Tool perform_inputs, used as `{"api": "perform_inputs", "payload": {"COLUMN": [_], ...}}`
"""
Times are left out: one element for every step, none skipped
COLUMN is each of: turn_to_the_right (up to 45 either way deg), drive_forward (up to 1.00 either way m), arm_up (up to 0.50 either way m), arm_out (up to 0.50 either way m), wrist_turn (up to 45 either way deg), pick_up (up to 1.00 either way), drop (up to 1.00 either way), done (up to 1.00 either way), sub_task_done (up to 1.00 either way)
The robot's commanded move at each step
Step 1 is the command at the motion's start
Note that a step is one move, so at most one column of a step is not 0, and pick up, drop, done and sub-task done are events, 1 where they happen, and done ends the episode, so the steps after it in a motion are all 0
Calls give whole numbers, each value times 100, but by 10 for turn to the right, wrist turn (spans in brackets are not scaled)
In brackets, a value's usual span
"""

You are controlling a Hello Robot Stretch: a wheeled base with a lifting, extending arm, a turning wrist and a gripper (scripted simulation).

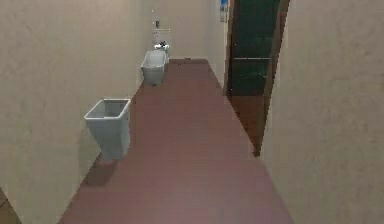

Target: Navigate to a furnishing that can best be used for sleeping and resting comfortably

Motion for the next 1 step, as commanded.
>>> {"api": "perform_inputs", "payload": {"turn_to_the_right": [0], "drive_forward": [100], "arm_up": [0], "arm_out": [0], "wrist_turn": [0], "pick_up": [0], "drop": [0], "done": [0], "sub_task_done": [0]}}
